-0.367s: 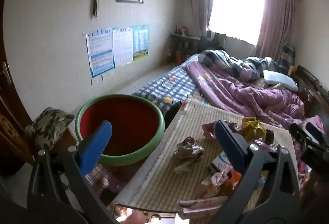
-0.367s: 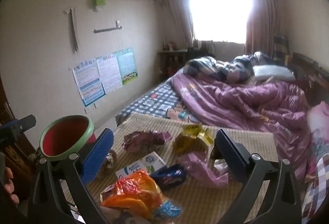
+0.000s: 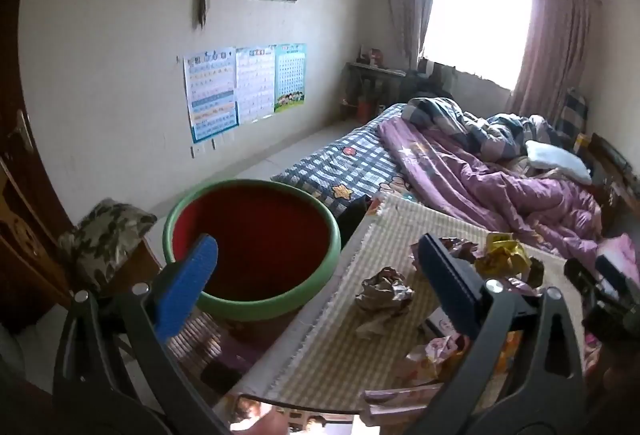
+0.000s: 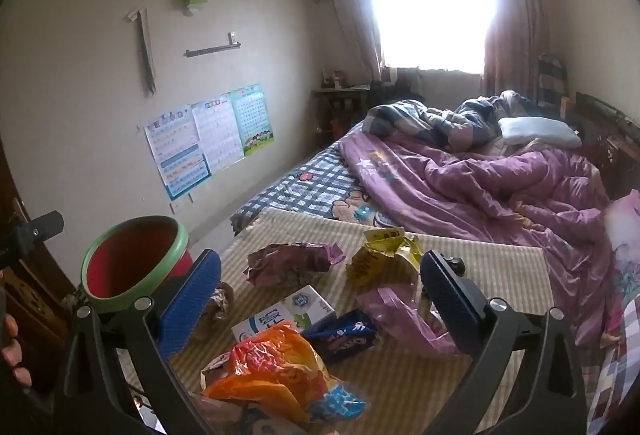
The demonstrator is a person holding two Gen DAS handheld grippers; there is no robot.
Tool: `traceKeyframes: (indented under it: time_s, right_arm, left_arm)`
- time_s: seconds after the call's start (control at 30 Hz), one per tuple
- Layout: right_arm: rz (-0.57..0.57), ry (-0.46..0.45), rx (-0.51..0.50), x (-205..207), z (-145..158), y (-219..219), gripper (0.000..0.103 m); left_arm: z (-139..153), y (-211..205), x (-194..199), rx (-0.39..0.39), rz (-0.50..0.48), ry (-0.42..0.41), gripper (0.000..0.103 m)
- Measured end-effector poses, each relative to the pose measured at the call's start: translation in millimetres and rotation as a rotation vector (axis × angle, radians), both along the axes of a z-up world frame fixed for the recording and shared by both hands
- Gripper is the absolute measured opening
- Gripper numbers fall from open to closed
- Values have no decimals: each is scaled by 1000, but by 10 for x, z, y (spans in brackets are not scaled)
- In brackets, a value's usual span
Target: Collect trash
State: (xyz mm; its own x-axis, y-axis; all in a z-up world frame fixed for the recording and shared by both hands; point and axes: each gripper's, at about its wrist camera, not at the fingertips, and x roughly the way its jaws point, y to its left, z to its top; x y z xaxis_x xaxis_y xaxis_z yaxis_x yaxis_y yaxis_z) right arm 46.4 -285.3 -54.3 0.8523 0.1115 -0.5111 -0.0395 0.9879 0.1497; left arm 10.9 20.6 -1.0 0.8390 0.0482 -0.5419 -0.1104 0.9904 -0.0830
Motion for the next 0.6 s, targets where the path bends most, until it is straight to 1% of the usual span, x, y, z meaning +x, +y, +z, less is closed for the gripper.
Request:
traceKeyframes:
  time_s: [0.1, 0.13, 0.2, 0.6]
  right_arm:
    - [-1, 2, 4, -147, 15, 23, 96]
    - [-2, 0, 8, -160, 58, -1, 96]
    - [-1, -1, 9, -184, 47, 1, 96]
    - [14, -1, -1, -194, 13, 86, 96]
  left_arm:
    - [-16, 33, 8, 7, 10, 0, 98]
    - [-21, 38, 14, 7, 12, 0, 98]
    - [15, 33, -22, 1, 15, -6, 98]
    - [-68, 56, -48, -6, 37, 1, 98]
